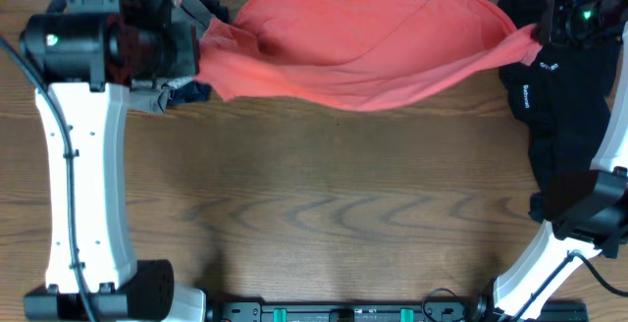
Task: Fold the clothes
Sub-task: 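Lower the stretched T-shirt onto the table with both grippers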
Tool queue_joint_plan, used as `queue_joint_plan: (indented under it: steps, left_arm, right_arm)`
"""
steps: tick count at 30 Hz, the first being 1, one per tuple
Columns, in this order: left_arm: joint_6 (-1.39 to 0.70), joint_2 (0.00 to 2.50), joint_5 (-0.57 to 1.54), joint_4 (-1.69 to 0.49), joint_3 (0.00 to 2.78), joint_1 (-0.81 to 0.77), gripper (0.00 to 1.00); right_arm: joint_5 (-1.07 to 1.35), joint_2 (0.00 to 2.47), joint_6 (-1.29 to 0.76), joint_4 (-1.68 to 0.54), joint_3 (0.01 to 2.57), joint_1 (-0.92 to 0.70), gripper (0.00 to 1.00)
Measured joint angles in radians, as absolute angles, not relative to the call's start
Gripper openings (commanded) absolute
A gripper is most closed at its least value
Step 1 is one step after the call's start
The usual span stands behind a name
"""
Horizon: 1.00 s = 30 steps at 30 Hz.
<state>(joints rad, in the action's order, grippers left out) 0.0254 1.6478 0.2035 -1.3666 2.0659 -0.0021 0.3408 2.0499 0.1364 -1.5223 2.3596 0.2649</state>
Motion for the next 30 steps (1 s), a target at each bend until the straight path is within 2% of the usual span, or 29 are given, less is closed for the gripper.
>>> queue_joint_plan:
  steps: [9, 14, 22, 30]
  left_arm:
    - [-0.026, 1.589, 0.202, -1.59, 2.066, -0.002, 0.06]
    - [-0.06, 1.586, 0.203, -1.61, 2.057, -0.002, 0.06]
    - [-0.079, 1.573, 0.202, -1.611, 1.932, -0.002, 0.06]
    - [-0.116, 1.436, 0.203, -1.598, 1.66, -0.002, 0.06]
  right_arm:
    - [0.34, 1.954, 0.133, -1.688, 2.36, 0.265, 0.01]
    - [0.321, 1.881, 0.088, -1.694, 2.314, 0.265, 0.01]
    - [0.241, 1.682, 0.011, -1.643, 1.969, 0.272, 0.01]
    - [0.183, 1.438, -0.053, -1.528, 1.566, 0.321, 0.01]
